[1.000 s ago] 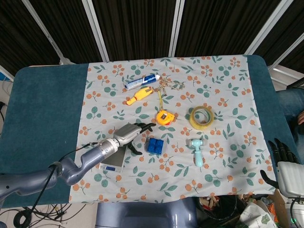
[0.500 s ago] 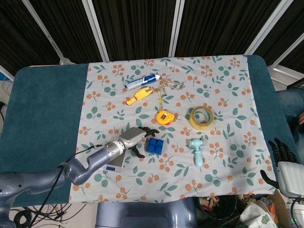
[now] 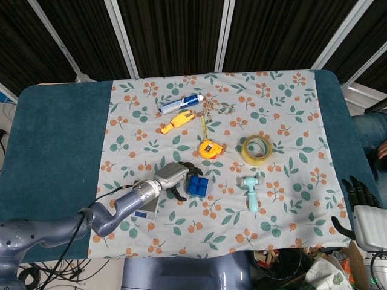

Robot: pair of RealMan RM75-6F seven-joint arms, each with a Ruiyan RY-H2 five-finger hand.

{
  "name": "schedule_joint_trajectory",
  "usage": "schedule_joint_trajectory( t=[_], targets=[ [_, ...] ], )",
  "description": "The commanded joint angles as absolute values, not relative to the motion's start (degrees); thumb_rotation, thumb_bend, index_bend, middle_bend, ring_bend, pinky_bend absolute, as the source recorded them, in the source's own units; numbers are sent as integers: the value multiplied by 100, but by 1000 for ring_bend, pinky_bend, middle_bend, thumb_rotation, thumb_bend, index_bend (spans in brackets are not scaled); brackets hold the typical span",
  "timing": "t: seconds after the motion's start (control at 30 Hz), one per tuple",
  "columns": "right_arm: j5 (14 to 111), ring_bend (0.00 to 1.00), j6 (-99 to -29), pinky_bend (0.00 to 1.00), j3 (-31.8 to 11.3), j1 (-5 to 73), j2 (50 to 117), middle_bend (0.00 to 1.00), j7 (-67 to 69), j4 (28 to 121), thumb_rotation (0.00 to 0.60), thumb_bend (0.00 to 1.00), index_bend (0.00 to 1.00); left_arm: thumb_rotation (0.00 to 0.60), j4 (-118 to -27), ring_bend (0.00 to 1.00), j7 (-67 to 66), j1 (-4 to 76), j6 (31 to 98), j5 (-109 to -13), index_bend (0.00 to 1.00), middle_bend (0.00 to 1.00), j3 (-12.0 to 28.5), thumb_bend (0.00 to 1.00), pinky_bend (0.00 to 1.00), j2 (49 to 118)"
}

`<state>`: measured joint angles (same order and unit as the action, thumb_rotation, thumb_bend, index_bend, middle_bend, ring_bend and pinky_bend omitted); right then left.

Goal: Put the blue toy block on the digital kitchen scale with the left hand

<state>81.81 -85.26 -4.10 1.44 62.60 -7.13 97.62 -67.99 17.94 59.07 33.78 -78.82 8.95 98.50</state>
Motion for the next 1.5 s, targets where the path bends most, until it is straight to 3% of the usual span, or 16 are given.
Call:
schedule_joint_trajectory(
  t=[0.03,0.33,0.6,0.9,1.23,1.5],
  targets=[
    [8179,56,-8525,183,-410,143,6257,0,-707,9764,600,199,0,600,-6763,154,1770,5923,3386,-7868,265,319,889,91,230,9892],
    [8151,56,-8489,183,-403,144,6228,0,-670,9791,600,199,0,600,-6514,194,1539,5881,3677,-7823,319,374,913,272,290,10103],
    [8138,57,-8484,183,-408,146,6225,0,-658,9789,600,199,0,600,-6724,194,1671,5774,3916,-7840,321,372,983,280,290,9879],
    [8139,57,-8482,183,-404,148,6230,0,-675,9789,600,199,0,600,-7394,194,1742,5519,4288,-8071,324,375,891,280,286,9071],
    [8165,57,-8516,183,-393,138,6247,0,-744,9817,600,199,0,600,-8114,194,2142,4873,4606,-8573,318,373,92,280,284,7966],
    [8187,57,-8529,183,-387,144,6277,0,-828,9839,600,200,0,600,-7687,194,2788,4417,5381,-9396,314,368,-518,280,285,7937]
  ],
)
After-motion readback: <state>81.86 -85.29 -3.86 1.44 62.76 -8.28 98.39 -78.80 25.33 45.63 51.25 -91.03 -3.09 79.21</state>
